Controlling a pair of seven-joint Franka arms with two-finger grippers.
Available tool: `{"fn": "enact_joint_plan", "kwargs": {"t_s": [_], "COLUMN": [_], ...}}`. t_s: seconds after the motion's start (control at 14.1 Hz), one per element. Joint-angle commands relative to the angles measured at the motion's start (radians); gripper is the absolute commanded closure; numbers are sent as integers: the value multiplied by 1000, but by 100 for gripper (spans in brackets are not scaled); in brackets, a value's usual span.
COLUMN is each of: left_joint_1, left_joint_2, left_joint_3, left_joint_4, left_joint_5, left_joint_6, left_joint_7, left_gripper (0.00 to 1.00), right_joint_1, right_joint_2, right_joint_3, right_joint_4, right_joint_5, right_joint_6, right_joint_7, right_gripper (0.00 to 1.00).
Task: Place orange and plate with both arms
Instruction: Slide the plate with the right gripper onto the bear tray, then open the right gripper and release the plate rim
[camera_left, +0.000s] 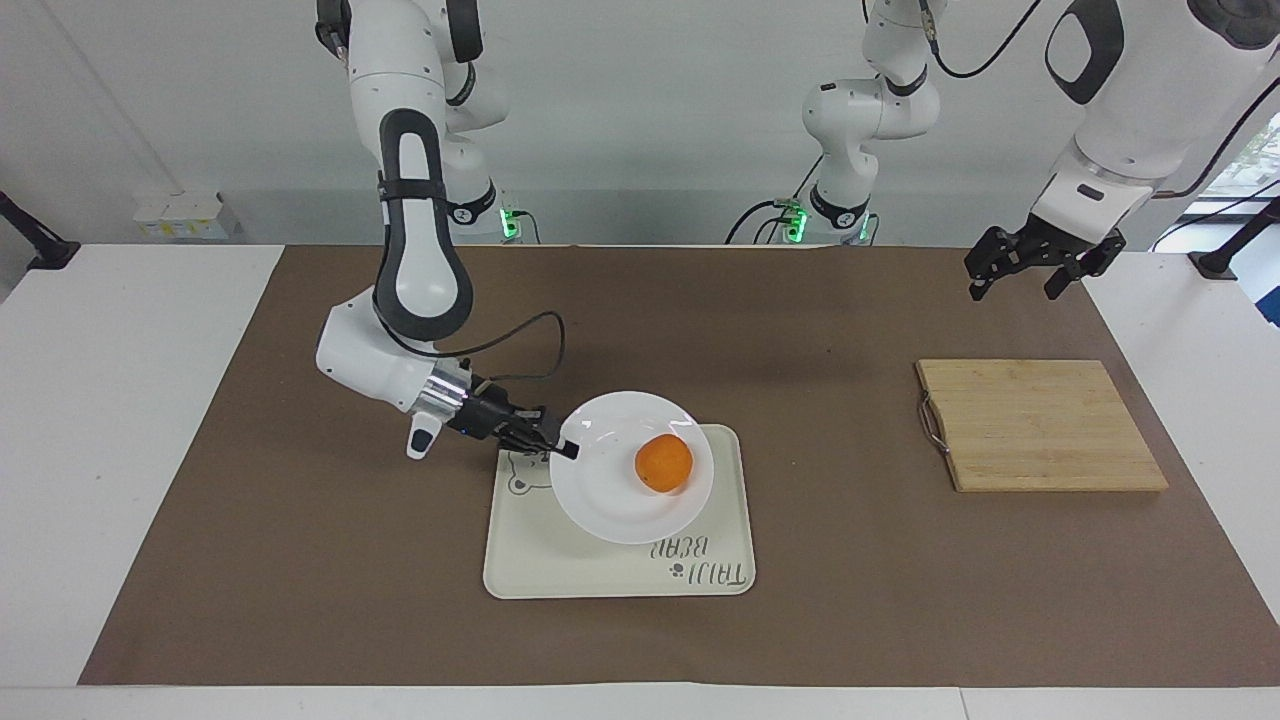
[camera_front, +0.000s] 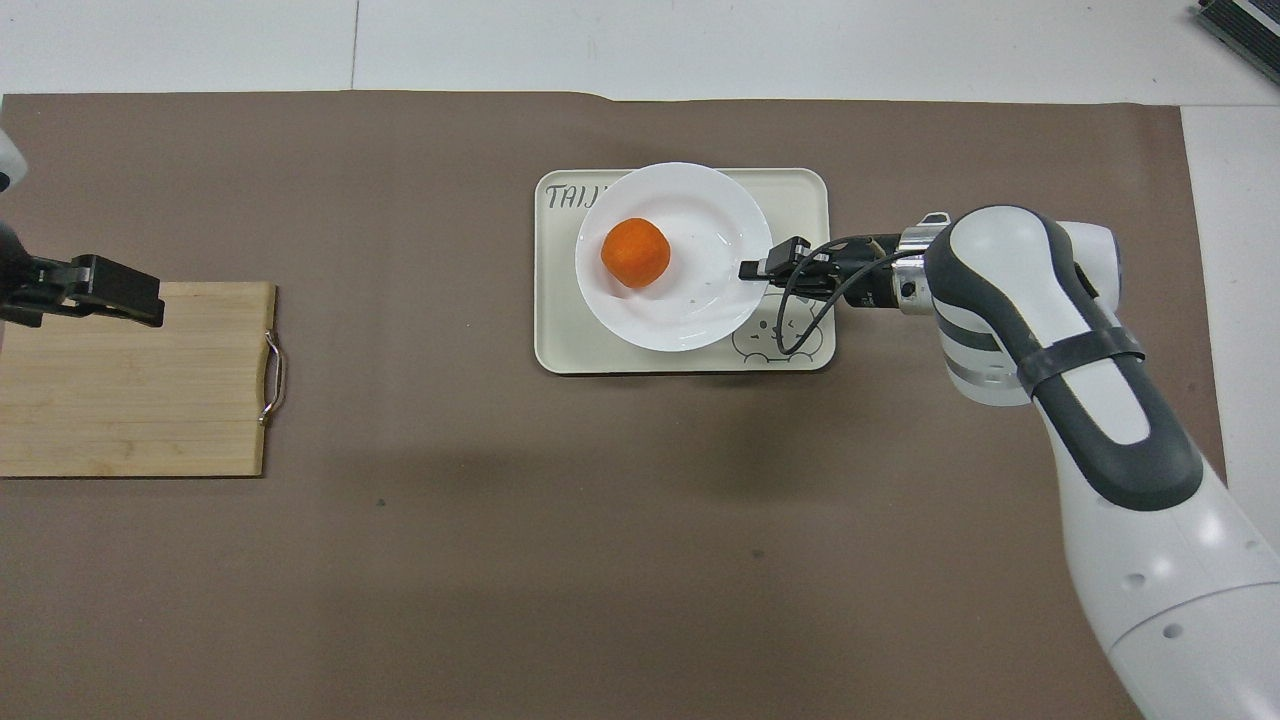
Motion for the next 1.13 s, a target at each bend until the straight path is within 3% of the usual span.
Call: {"fn": "enact_joint_plan", "kwargs": {"t_s": [0.0,0.99,1.06], "left_joint_1": [-7,-6,-6], "left_joint_2": [-20,-21,-21], "left_joint_3": [7,16,16], "left_joint_4": [-1,-3,-3], "left_joint_5": [10,7,7], "left_joint_6": [-19,-21,-21], "left_joint_7": [-7,-15,-15], "left_gripper": [0,0,0], "right_joint_1": [-24,-10,-7], "right_joint_2": [36,46,44], "right_joint_3": [7,7,7], "right_joint_4": [52,-21,-23], "right_joint_5": [-20,-14,-13], "right_joint_6": [-16,23,29], "right_joint_7": [17,-73,-70], "right_gripper": [100,100,84]}}
